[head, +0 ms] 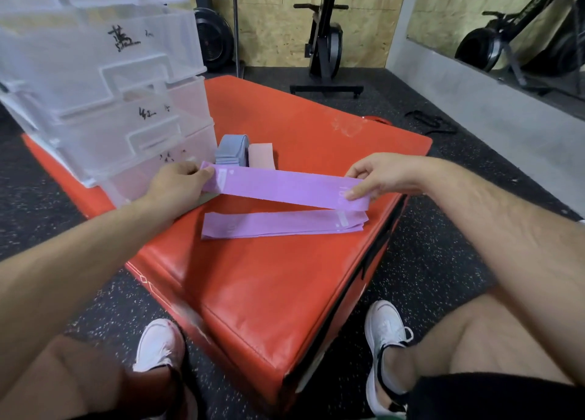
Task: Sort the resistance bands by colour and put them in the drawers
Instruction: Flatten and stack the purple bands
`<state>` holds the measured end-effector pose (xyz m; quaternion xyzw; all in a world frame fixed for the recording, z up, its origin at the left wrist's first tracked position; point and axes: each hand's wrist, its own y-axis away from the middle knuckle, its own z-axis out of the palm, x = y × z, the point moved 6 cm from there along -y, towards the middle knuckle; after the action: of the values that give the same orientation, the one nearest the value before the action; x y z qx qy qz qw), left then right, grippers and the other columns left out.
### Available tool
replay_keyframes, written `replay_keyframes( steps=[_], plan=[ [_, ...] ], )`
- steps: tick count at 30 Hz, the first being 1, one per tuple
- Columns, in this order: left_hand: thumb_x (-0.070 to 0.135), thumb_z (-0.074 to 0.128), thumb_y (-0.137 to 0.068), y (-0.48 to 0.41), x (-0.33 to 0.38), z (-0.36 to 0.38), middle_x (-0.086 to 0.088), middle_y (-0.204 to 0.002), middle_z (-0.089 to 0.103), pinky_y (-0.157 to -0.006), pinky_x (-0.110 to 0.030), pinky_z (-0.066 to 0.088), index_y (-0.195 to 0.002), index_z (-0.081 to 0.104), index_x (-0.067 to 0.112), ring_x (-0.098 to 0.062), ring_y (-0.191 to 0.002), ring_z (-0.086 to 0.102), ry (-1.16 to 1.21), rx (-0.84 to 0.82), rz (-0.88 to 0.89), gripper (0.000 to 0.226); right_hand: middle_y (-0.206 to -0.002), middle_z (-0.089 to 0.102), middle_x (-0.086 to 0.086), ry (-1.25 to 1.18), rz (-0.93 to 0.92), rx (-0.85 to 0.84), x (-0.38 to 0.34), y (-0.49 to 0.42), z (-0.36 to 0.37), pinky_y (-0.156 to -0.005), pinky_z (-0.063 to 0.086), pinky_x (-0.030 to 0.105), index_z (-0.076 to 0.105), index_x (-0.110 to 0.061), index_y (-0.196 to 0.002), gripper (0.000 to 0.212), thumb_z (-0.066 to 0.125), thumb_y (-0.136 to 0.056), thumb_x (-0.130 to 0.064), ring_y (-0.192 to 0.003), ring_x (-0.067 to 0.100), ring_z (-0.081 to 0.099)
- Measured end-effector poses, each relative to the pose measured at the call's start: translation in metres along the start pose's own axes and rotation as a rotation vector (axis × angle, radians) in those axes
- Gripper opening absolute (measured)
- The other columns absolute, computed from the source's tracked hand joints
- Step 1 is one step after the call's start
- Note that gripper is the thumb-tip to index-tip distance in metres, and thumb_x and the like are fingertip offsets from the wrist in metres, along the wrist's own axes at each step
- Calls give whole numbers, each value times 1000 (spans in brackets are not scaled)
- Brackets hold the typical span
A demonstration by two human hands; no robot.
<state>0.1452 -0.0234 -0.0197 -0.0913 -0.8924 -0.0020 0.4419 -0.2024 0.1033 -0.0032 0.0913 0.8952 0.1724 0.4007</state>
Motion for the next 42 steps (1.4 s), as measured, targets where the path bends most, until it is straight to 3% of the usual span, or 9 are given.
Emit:
replay_keyframes(
  steps=[3, 8, 14, 21, 24, 29, 34, 38, 42],
  plan=[
    [44, 61, -89, 10, -17, 3, -7, -63, 54, -63, -31, 38, -83, 67, 4, -19, -61, 47, 6, -59, -12, 40, -91, 76, 4, -18, 7, 6, 5, 4, -1, -75, 58, 32, 71, -10, -106, 17, 74, -89, -11, -77, 13, 71],
    [28, 71, -87, 27, -26, 14, -4, -64, 57, -58, -28, 40, -75, 63, 14, -20, -54, 49, 22, -114, 8, 21, -94, 73, 13, 62, 73, 24, 15, 4, 7, -64, 59, 26, 69, -4, -108, 17, 70, -92, -7, -74, 16, 66],
    [33, 75, -84, 29, -31, 20, -6, -72, 66, -69, -41, 55, -81, 64, 14, -23, -59, 58, -96, -126, 32, 22, -78, 73, 10, 235, 153, 95, 26, -4, 13, -56, 56, 25, 70, -4, -103, 14, 72, -91, -12, -53, 8, 65],
    [27, 74, -83, 29, -33, 24, -9, -78, 69, -64, -38, 55, -85, 62, 15, -28, -62, 67, -158, -150, 63, 17, -72, 73, 10, 289, 156, 123, 32, -8, 24, -57, 54, 28, 66, -6, -104, 23, 75, -89, -21, -58, 13, 64],
    [20, 72, -80, 29, -32, 21, -8, -83, 63, -62, -33, 46, -87, 57, 14, -27, -75, 60, -304, -99, 197, 18, -71, 69, 2, 228, 186, 128, 32, -6, 21, -60, 54, 31, 64, -13, -107, 30, 78, -87, -30, -63, 15, 64],
    [20, 63, -76, 41, -12, 33, -9, -98, 53, -84, -41, 46, -96, 60, 15, -35, -94, 53, -542, -55, 513, 21, -108, 73, 9, 65, 274, 39, 38, 2, 17, -75, 58, 35, 65, -9, -110, 27, 73, -92, -26, -97, 23, 72],
    [43, 62, -84, 61, 16, 73, 5, -111, 57, -86, -38, 42, -107, 64, 30, -22, -104, 56, -574, -236, 723, 27, -110, 73, 23, -9, 305, 37, 38, -2, 26, -73, 56, 31, 68, 3, -107, 17, 66, -94, -8, -83, 22, 69],
    [47, 66, -82, 69, 37, 91, 12, -114, 57, -88, -35, 28, -109, 64, 35, -18, -112, 51, -632, -178, 813, 30, -108, 74, 21, -62, 367, 10, 36, 1, 27, -57, 53, 23, 69, 2, -109, 20, 69, -92, -9, -79, 20, 70],
    [41, 58, -81, 66, 41, 105, 8, -115, 57, -85, -37, 43, -110, 64, 31, -21, -105, 55, -590, -305, 868, 31, -104, 71, 18, -120, 450, -3, 38, 4, 28, -64, 51, 24, 71, -3, -111, 23, 73, -90, -13, -86, 23, 72]
  ],
)
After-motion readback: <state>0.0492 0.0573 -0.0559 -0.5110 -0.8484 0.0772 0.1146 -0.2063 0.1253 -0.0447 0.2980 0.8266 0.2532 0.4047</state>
